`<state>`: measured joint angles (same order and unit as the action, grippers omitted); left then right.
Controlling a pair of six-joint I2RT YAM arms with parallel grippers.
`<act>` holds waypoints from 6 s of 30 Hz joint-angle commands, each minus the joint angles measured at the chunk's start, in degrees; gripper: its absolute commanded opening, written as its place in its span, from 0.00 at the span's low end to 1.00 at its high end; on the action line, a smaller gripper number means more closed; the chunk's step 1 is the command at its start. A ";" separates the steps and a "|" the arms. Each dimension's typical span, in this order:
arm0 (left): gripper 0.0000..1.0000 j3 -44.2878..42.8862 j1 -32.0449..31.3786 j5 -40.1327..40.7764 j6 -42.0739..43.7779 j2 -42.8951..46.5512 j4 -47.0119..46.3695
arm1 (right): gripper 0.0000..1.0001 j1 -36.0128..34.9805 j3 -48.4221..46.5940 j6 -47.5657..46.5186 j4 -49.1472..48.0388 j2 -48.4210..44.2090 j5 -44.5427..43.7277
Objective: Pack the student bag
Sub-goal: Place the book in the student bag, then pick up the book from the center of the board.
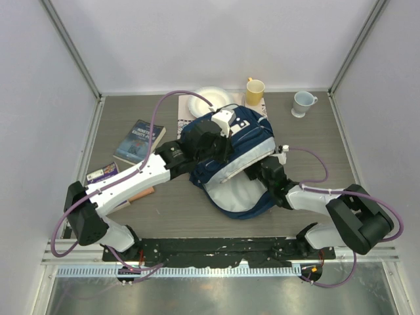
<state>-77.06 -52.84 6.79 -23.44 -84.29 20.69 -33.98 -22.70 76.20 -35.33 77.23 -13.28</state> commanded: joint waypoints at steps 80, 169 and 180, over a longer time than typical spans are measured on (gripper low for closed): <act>0.92 8.59 1.51 1.82 -4.95 5.44 -5.14 | 0.83 -0.21 -18.08 -14.23 80.00 -62.04 -16.44; 0.90 19.22 68.75 -30.51 -1.87 -13.71 -8.12 | 0.75 -18.14 -92.08 -30.94 43.77 66.82 8.96; 0.82 22.30 67.96 -30.70 -4.24 -10.63 -9.96 | 0.39 -17.97 -93.49 -31.82 41.57 65.68 11.69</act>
<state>-55.81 15.77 -22.13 -25.61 -98.04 12.51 -51.96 -114.34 46.00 6.37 143.02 -3.18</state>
